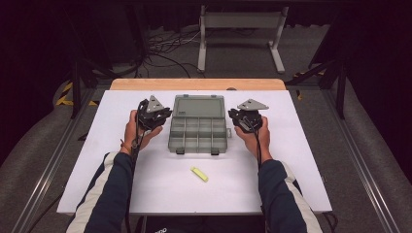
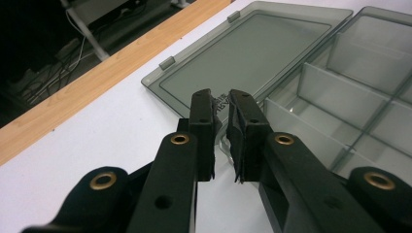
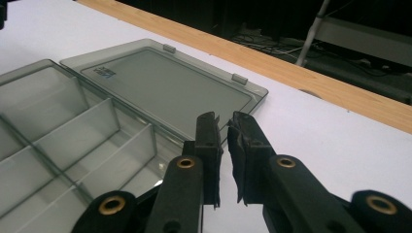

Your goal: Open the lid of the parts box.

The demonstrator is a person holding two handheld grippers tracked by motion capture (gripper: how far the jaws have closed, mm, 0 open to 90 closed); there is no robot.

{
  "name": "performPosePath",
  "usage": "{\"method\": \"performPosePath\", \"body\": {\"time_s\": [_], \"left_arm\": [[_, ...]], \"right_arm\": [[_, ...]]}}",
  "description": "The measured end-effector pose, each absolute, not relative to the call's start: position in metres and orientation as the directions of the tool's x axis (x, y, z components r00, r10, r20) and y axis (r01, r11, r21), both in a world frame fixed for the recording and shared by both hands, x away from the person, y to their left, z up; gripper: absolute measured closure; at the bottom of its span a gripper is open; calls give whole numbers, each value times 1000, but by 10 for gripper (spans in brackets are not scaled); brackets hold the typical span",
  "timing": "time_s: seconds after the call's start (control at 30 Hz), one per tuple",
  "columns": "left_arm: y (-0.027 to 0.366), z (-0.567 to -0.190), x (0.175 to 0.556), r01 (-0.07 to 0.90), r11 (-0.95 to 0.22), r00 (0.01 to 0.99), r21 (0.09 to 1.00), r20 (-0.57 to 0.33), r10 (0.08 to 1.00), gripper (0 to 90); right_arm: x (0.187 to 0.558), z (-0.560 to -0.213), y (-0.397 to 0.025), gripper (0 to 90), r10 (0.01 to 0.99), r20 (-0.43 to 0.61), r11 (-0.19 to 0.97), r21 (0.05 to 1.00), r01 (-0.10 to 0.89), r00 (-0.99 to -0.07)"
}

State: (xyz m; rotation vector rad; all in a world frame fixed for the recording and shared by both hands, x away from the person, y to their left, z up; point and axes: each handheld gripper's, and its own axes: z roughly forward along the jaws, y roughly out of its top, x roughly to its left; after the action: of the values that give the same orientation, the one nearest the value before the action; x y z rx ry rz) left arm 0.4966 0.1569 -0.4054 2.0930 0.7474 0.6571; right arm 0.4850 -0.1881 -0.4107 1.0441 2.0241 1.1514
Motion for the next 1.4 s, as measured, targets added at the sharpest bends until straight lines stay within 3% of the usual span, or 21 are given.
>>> {"method": "performPosePath", "body": {"time_s": [0.5, 1.4], "left_arm": [[165, -394, 473, 208, -533, 731, 820, 231, 642, 809], [188, -389, 423, 98, -525, 764, 846, 274, 584, 733]], "right_arm": [[463, -395, -191, 818, 794, -118, 355, 886, 298, -596], [427, -389, -199, 770, 740, -133, 376, 895, 240, -660]]}}
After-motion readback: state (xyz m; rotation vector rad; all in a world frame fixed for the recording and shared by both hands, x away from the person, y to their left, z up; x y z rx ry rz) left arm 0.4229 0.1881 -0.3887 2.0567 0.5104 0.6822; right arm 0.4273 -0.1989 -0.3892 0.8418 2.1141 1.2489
